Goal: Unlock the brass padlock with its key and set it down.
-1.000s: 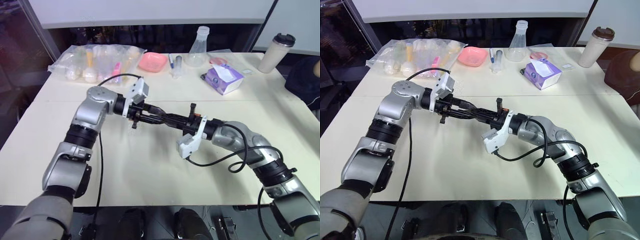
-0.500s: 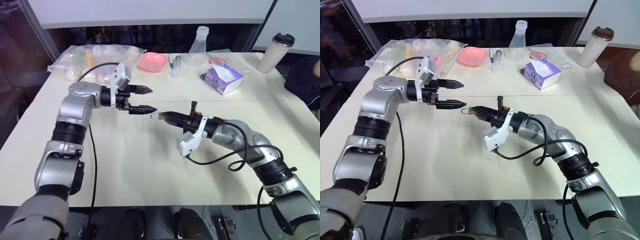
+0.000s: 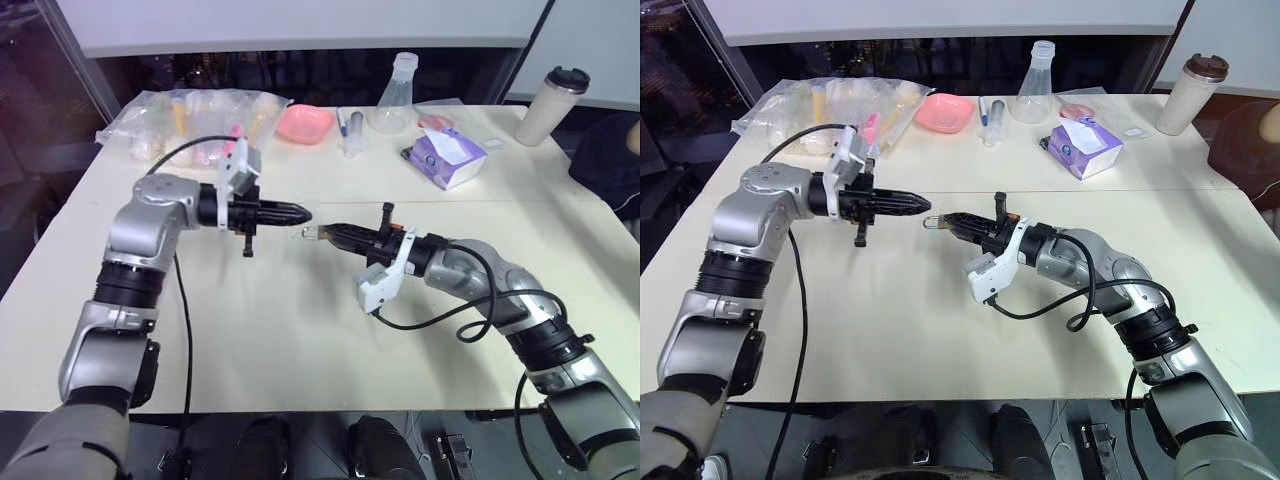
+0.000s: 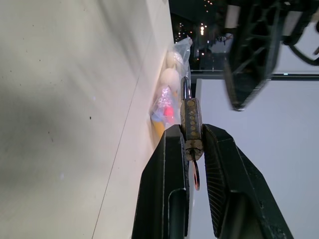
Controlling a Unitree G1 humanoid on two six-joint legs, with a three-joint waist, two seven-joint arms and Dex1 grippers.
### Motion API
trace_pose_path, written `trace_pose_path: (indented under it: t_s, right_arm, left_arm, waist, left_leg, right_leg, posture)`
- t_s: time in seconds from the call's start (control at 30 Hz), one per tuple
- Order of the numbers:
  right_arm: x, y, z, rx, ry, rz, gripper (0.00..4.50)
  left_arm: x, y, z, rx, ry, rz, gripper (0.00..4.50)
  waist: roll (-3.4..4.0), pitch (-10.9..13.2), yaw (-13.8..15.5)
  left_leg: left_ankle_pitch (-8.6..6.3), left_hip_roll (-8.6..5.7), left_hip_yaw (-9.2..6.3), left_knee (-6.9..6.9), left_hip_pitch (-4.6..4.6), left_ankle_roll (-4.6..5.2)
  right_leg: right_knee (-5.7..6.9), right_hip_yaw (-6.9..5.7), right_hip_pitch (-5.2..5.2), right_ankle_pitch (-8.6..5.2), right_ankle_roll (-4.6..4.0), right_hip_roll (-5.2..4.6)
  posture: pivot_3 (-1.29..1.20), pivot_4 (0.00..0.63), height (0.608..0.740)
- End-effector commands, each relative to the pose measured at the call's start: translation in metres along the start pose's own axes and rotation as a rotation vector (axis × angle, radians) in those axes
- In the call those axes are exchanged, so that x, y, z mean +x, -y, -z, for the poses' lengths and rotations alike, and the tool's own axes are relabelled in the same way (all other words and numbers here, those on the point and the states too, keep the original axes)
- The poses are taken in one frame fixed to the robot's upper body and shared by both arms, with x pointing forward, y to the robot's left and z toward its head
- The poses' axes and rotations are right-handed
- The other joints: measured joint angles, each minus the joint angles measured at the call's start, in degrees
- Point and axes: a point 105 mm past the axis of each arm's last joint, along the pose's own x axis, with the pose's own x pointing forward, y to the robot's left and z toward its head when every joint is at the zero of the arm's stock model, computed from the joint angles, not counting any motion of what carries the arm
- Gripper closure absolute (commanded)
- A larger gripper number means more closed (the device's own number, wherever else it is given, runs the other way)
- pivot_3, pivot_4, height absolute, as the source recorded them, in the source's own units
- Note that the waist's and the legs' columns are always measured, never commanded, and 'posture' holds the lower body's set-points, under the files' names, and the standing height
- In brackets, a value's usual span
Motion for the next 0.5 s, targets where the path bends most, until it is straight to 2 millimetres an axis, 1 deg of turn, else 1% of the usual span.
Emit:
trace_pose_path:
  t_s: [0.03, 0.2, 0.27, 0.4, 0.5]
  right_arm:
    - [-0.002, 0.013, 0.002, -0.008, -0.003, 0.043, 4.50]
    - [-0.003, 0.014, 0.002, -0.007, -0.006, 0.045, 4.50]
    - [-0.003, 0.014, 0.002, -0.006, -0.007, 0.045, 4.50]
    - [-0.003, 0.014, 0.002, -0.004, -0.009, 0.046, 4.50]
    - [-0.002, 0.008, 0.002, 0.015, -0.014, 0.035, 4.50]
  left_arm:
    - [0.005, 0.000, 0.005, 0.067, -0.031, -0.001, 4.46]
    - [0.007, -0.008, 0.027, 0.089, -0.099, -0.036, 4.46]
    - [0.007, -0.010, 0.032, 0.104, -0.116, -0.043, 4.46]
    - [0.004, -0.022, 0.030, 0.100, -0.092, -0.102, 4.46]
    - [-0.003, -0.023, 0.027, 0.092, -0.083, -0.105, 4.46]
  waist:
    - [0.00, 0.00, 0.00]
    - [0.00, 0.00, 0.00]
    - [0.00, 0.00, -0.01]
    - [0.00, 0.00, 0.08]
    - [0.00, 0.00, 0.04]
  left_leg:
    - [0.00, 0.00, 0.00, 0.00, 0.00, 0.00]
    - [0.00, 0.00, 0.02, 0.00, 0.01, 0.00]
    - [0.00, 0.00, 0.02, 0.00, 0.01, 0.00]
    - [0.00, 0.00, 0.02, 0.00, 0.01, 0.01]
    - [0.00, -0.01, 0.02, 0.00, 0.00, 0.01]
  right_leg:
    - [0.00, 0.00, 0.00, 0.00, 0.00, 0.00]
    - [0.00, 0.00, 0.00, 0.00, 0.00, 0.00]
    - [0.01, -0.01, -0.01, 0.00, 0.00, 0.01]
    - [0.01, -0.01, -0.01, 0.00, 0.00, 0.01]
    - [0.00, -0.02, -0.01, 0.00, 0.00, 0.00]
  posture:
    - [0.00, 0.150, 0.715]
    - [0.00, 0.150, 0.715]
    - [0.00, 0.150, 0.715]
    - [0.00, 0.150, 0.715]
    - [0.00, 0.150, 0.715]
